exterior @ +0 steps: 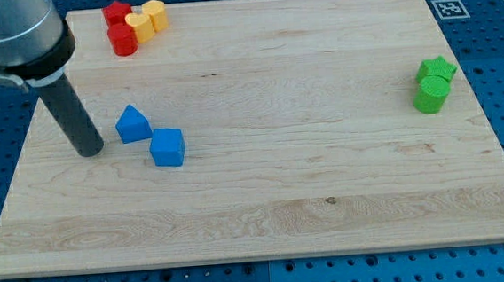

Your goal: Push the blue triangle towards top center

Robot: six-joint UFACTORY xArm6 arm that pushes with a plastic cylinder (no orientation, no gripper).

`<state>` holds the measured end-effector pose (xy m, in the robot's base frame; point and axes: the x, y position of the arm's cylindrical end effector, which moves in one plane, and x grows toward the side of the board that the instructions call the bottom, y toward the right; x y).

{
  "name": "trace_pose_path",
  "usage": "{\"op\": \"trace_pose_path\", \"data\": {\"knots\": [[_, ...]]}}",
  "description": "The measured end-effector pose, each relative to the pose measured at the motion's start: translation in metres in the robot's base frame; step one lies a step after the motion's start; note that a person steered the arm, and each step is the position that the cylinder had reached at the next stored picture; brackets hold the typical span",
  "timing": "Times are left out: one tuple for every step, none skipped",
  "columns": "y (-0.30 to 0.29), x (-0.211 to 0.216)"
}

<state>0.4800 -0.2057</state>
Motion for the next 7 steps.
{"op": "trace_pose_path", "data": {"knots": [[0.061,-0.032],[0.116,-0.101],[0.129,-0.114],[0.113,-0.081],[0.122,-0.089],[0.137,-0.175],[0.137,-0.232]]}}
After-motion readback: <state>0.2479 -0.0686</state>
